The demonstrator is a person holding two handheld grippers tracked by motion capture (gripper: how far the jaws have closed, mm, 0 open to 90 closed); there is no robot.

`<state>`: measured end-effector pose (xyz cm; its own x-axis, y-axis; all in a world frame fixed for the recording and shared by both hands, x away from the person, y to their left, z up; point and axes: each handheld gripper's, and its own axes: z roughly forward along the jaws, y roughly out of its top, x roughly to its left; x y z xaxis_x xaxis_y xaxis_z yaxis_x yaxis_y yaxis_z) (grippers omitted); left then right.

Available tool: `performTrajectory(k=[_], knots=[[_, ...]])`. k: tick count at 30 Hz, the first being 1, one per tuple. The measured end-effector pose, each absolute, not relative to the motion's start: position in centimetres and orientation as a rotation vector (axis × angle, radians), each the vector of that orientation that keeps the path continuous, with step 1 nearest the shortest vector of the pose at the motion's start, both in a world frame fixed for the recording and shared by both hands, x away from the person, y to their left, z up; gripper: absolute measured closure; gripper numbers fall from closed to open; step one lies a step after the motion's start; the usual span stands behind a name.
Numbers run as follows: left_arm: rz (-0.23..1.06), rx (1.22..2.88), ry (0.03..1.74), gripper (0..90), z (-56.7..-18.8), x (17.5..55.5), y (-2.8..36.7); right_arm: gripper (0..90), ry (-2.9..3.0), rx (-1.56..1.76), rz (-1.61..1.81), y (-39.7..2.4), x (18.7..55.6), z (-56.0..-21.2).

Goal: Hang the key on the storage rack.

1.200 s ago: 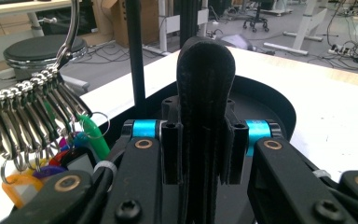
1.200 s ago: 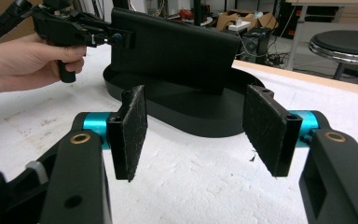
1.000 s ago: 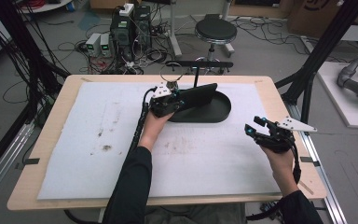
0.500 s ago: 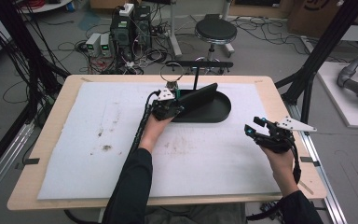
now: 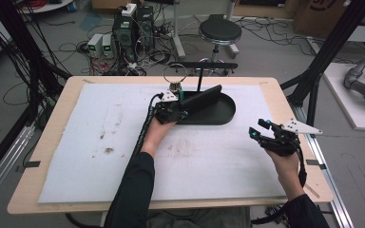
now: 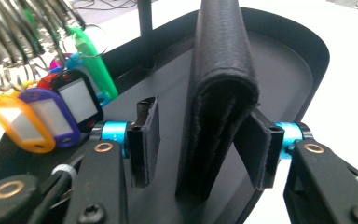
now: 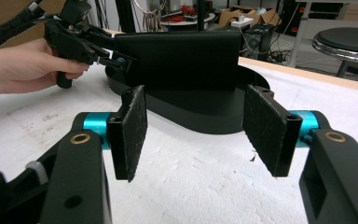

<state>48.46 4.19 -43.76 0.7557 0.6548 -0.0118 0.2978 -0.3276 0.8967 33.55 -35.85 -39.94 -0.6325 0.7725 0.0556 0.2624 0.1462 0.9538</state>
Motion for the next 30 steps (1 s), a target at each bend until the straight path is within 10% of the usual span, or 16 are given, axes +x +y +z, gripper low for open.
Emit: performTrajectory(k=[13,30], knots=[[0.473,1.943,0.787,26.1,-41.9,47.5,4.6,40.8,1.979,0.986,1.504,-35.9,33.6,-40.0],[0.686,1.949,0.778,25.7,-39.4,44.0,5.8,40.5,1.984,0.979,1.503,-35.8,33.6,-40.0]])
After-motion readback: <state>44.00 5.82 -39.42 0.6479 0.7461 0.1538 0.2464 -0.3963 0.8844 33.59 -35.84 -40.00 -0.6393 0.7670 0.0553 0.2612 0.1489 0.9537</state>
